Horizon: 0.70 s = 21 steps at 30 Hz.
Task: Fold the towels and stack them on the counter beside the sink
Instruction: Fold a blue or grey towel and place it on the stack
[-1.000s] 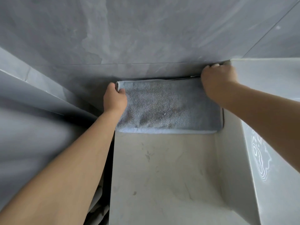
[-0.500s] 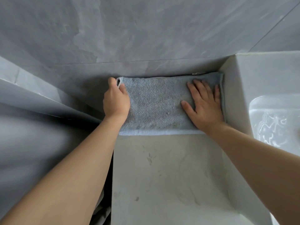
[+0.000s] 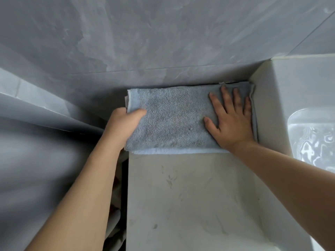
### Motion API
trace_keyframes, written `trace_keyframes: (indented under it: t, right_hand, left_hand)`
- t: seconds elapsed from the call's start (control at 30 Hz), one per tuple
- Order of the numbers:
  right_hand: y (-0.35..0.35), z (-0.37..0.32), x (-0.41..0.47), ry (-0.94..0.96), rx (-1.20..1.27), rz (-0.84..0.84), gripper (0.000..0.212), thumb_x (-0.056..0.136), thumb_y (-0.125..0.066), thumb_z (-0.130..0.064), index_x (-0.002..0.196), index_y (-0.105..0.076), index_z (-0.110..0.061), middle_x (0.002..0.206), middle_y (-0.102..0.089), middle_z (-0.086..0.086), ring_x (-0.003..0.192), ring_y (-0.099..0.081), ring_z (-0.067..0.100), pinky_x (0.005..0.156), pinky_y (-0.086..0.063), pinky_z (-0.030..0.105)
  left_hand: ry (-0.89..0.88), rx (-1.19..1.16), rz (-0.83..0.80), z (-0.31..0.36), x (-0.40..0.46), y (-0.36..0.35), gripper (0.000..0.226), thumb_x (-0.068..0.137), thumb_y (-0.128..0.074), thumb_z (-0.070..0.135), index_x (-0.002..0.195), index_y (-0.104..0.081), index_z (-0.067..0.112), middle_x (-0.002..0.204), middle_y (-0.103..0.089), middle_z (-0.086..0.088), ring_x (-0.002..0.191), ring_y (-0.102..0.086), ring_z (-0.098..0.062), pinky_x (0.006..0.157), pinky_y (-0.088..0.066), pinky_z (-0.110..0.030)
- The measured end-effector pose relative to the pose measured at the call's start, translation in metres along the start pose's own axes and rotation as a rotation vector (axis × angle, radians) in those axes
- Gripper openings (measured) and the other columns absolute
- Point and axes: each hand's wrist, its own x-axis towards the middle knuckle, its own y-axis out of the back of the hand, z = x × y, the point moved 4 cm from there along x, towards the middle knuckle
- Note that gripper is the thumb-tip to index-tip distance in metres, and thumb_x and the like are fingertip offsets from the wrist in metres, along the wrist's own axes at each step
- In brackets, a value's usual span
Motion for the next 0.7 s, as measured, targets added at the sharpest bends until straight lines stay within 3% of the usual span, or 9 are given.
trace_keyframes:
  t: [0.07,0.13,0.23,0.37,0.53,0.63,0.7]
  right_hand:
    - [0.001,0.0,0.001,0.001,-0.002,-0.007,0.074,0.087,-0.029,-0.064,0.152,-0.024,-0.029,0.162,-0.012,0.005,0.148,-0.009,0.035,0.116,-0.006,0.06]
    - [0.001,0.0,0.001,-0.005,0.002,-0.013,0.074,0.087,-0.028,-0.064,0.152,-0.024,-0.029,0.162,-0.012,0.005,0.148,-0.008,0.034,0.116,-0.006,0.06]
    - [0.0,-0.001,0.0,-0.008,0.006,-0.019,0.074,0.087,-0.028,-0.064,0.152,-0.023,-0.03,0.163,-0.01,0.003,0.148,-0.007,0.033,0.116,-0.005,0.059]
    - [0.0,0.0,0.0,-0.009,0.011,-0.03,0.076,0.086,-0.027,-0.066,0.152,-0.022,-0.031,0.163,-0.01,0.003,0.149,-0.006,0.033,0.117,-0.004,0.059]
    - [0.0,0.0,0.0,-0.007,0.024,-0.027,0.077,0.085,-0.027,-0.068,0.152,-0.022,-0.032,0.163,-0.01,0.002,0.149,-0.005,0.032,0.117,-0.004,0.058]
    - [0.001,0.0,0.0,0.0,0.021,-0.025,0.076,0.086,-0.028,-0.066,0.152,-0.022,-0.03,0.163,-0.011,0.003,0.148,-0.007,0.033,0.117,-0.003,0.059]
    - [0.002,-0.001,0.0,-0.004,0.008,-0.02,0.072,0.089,-0.026,-0.062,0.152,-0.023,-0.029,0.163,-0.012,0.005,0.148,-0.008,0.033,0.117,-0.003,0.058]
  left_hand:
    - [0.055,-0.125,-0.187,-0.011,-0.018,0.005,0.025,0.082,-0.075,0.042,0.09,-0.075,0.019,0.087,-0.077,0.003,0.083,-0.075,-0.017,0.078,-0.057,-0.034]
    - [0.016,-0.168,-0.261,-0.021,-0.031,0.004,0.027,0.086,-0.073,0.041,0.099,-0.075,0.017,0.096,-0.077,0.002,0.091,-0.074,-0.016,0.087,-0.056,-0.037]
    - [-0.137,-0.038,-0.097,-0.025,-0.041,0.003,0.022,0.096,-0.061,0.034,0.103,-0.069,0.015,0.1,-0.073,0.0,0.097,-0.069,-0.02,0.091,-0.054,-0.039]
    - [-0.306,0.237,0.137,-0.02,-0.041,0.007,0.031,0.102,-0.047,0.038,0.095,-0.053,0.008,0.093,-0.064,-0.007,0.091,-0.059,-0.032,0.075,-0.047,-0.041]
    - [-0.323,0.579,0.186,-0.031,-0.038,-0.003,0.032,0.104,-0.039,0.043,0.09,-0.039,0.014,0.099,-0.065,-0.022,0.095,-0.058,-0.045,0.069,-0.042,-0.045]
    - [-0.265,0.722,0.364,-0.022,-0.039,-0.003,0.03,0.101,-0.047,0.039,0.102,-0.043,0.009,0.101,-0.066,-0.023,0.098,-0.061,-0.044,0.071,-0.038,-0.044]
    - [-0.363,0.817,0.553,-0.004,-0.047,-0.005,0.028,0.092,-0.057,0.029,0.11,-0.048,0.01,0.107,-0.062,-0.019,0.102,-0.057,-0.041,0.08,-0.04,-0.047]
